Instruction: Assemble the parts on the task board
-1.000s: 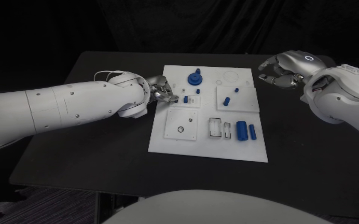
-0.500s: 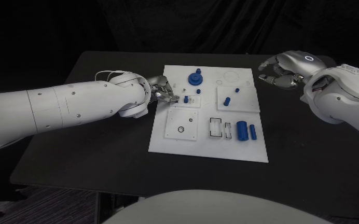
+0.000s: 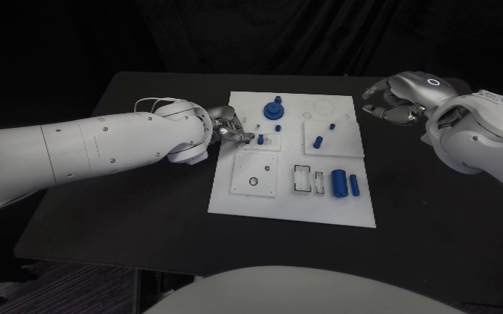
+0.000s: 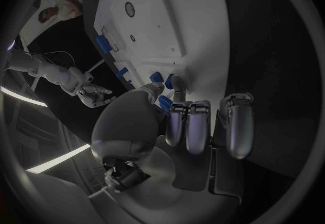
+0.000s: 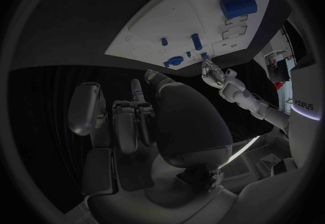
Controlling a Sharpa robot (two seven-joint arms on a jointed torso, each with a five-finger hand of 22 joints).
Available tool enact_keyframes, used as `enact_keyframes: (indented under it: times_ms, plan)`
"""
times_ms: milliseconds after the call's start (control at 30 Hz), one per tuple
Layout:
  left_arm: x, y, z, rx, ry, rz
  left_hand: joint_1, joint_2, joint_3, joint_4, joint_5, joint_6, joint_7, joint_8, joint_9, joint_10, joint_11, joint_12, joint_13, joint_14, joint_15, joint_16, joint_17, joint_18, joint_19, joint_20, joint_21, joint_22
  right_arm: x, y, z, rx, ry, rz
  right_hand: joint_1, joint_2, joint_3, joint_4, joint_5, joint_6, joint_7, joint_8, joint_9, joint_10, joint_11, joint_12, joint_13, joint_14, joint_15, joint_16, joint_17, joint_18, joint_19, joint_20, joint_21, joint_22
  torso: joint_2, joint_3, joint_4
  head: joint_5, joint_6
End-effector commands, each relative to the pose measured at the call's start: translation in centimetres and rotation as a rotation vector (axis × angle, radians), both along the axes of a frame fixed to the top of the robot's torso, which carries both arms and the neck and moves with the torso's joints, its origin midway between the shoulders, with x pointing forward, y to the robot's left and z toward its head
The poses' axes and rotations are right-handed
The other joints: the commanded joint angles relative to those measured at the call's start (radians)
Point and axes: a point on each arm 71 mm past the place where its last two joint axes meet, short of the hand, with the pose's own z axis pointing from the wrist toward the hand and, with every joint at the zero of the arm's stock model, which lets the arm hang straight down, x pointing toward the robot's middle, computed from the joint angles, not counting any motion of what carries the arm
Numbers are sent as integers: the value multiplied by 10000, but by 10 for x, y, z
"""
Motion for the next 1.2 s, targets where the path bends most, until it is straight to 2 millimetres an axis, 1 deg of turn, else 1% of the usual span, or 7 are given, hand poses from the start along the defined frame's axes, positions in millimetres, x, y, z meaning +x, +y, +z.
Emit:
enact_keyframes:
  times_ms: [33,400,533,700,967,1133,1200]
  plan:
    - [-5,-1,-10,306,586,-163,-296,34,-239,2,-46,27,60,-85,-46,1059,90,-42,2634,1055,86,26,2627,105,65,102,-59,1849,0,-1,-2,36,133,-213,28,43,72,-20,30,90,-4,-55,-14,1041,39,26,2634,1047,34,29,2635,159,-52,-36,-36,1584,6,-3,-6,6,-2]
    - [-4,2,-10,338,572,-56,-1728,558,-1242,30,-29,86,75,-275,-39,1059,110,-42,2634,1055,108,26,2627,125,35,128,-164,1847,0,-2,-2,58,154,-236,28,43,72,-20,30,90,-4,-55,-14,1041,39,26,2634,1047,34,29,2635,159,-52,-36,-36,1584,-6,-7,-1,8,-2]
    - [-3,3,-7,9,112,27,-2218,932,-1550,33,-18,196,44,-158,138,1059,87,-42,2634,1055,95,26,2627,114,77,118,-131,1889,0,-2,-2,68,141,-235,28,43,72,-20,30,90,-4,-55,-14,1041,39,26,2634,1047,34,29,2635,159,-52,-36,-36,1584,-10,-5,7,21,-2]
    - [1,4,4,-911,-1285,90,-2334,1081,-1647,16,-11,238,16,-33,236,1059,64,-42,2634,1055,75,26,2627,90,141,105,-48,1942,0,-3,-1,95,107,-240,28,43,72,-20,30,90,-4,-55,-14,1041,39,26,2634,1047,34,29,2635,159,-52,-36,-36,1584,-7,-7,3,15,-2]
    - [5,11,37,-2434,-5841,-631,-1142,889,-1853,4,-1,-752,103,947,269,1059,172,-42,2634,1055,173,26,2627,164,-99,157,-360,1881,-1,-6,-1,140,32,-285,28,43,72,-20,30,90,-4,-55,-14,1041,39,26,2634,1047,34,29,2635,159,-52,-36,-36,1584,-5,-9,3,8,-2]
    - [2,11,54,-3018,-8344,-1758,1045,570,-1774,18,0,-2553,588,1189,193,1019,630,-89,2610,1055,588,26,2627,383,-1050,500,-1408,1642,-2,-7,0,166,-6,-298,30,39,80,-35,30,105,-11,-52,-25,1041,33,26,2634,1047,30,29,2635,158,-48,-38,-35,1586,2,-17,3,-44,-2]
    - [3,10,56,-3060,-8663,-2033,1480,525,-1792,21,-1,-3168,775,1197,149,175,737,-952,2196,775,770,-108,2365,546,-1930,647,-2227,1439,-2,-7,0,173,-14,-296,30,39,80,-35,30,105,-11,-52,-25,1041,33,26,2634,1047,30,29,2635,158,-48,-38,-35,1586,-1,-18,12,-53,-2]
